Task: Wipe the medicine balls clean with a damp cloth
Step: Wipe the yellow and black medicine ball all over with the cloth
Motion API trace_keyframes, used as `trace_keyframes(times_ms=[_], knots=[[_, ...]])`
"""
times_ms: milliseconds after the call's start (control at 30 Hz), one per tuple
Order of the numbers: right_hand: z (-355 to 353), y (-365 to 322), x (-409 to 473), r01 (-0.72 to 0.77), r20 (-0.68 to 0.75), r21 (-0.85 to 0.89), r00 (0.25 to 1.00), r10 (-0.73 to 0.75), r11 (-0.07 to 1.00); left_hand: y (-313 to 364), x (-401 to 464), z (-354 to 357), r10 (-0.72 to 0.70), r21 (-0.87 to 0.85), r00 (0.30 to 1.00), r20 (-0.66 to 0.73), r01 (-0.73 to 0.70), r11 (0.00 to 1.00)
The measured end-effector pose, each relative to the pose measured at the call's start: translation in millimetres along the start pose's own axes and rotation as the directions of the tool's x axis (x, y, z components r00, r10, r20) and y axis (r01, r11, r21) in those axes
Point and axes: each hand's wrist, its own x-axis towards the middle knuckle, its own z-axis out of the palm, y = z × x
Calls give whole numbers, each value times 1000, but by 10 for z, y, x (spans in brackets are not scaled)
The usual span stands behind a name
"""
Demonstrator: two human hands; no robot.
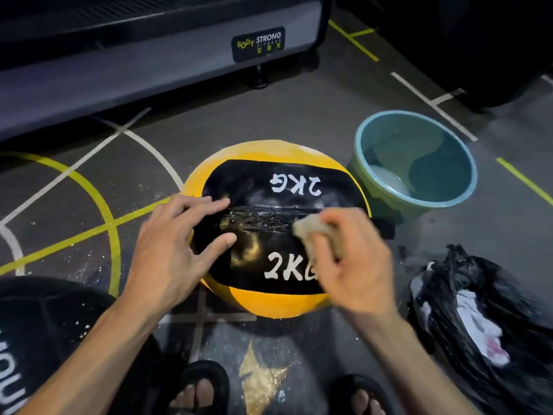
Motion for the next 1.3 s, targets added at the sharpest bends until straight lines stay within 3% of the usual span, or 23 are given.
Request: trace_keyframes(times_ms=[33, 100, 167, 233, 300, 367, 400, 433, 533, 600, 667, 733, 800, 833, 1000, 1067, 1167, 1200, 1300], knots=[[-82, 141, -1, -142, -76, 38, 987, 145, 989, -6, -6, 7, 4, -11, 1000, 2, -4, 1000], [-198, 298, 13, -419, -142, 121, 890, 433, 900, 38, -18, 44, 13, -43, 1000, 3, -13, 999], [-187, 239, 37, -488, -195, 107, 844, 500, 866, 103, -27, 95, 20, -65, 1000, -10, -20, 998], [-81, 5, 68, -366, -192, 91, 906, 377, 926, 148, -51, 140, 23, -70, 1000, -19, -25, 997], [68, -257, 66, -87, -48, 28, 995, 88, 996, 167, -101, 159, 33, -73, 999, -30, -35, 997], [136, -387, 66, 177, 114, -73, 979, -168, 981, 176, -165, 161, 44, -54, 998, -43, -46, 997], [106, -329, 124, 209, 136, -79, 971, -197, 975, 167, -196, 165, 42, -49, 998, -50, -45, 998], [34, -210, 191, 152, 114, -62, 983, -144, 986, 152, -227, 168, 30, -53, 998, -57, -33, 998], [-262, 301, 366, -222, -50, -94, 975, 218, 971, 131, -320, 164, -10, -109, 998, -55, 3, 994], [-347, 371, 417, -303, -94, -140, 952, 292, 943, 178, -356, 161, 3, -160, 999, -49, -11, 987], [-166, 94, 387, -160, -59, -105, 986, 154, 982, 254, -364, 180, 13, -207, 998, -57, -25, 978], [93, -306, 279, 77, 83, -38, 994, -73, 996, 294, -397, 215, 22, -218, 996, -90, -41, 975], [226, -497, 222, 298, 248, -11, 926, -286, 955, 261, -449, 228, 10, -205, 991, -131, -37, 978], [216, -442, 308, 338, 272, 3, 905, -326, 941, 233, -471, 227, -6, -208, 991, -137, -23, 978], [55, -90, 831, 57, 97, -205, 995, -38, 977, 246, -503, 209, -124, -315, 984, -125, 79, 946], [226, -391, 708, 183, 229, -132, 962, -150, 974, 276, -484, 199, -218, -414, 970, -107, 156, 897], [301, -622, 614, 392, 444, 23, 820, -361, 920, 270, -486, 161, -285, -537, 955, -89, 195, 821], [301, -572, 703, 392, 436, -6, 829, -351, 920, 265, -499, 146, -294, -544, 952, -83, 204, 814], [247, -363, 975, 219, 265, -119, 947, -182, 969, 279, -501, 114, -322, -590, 945, -50, 232, 773]])
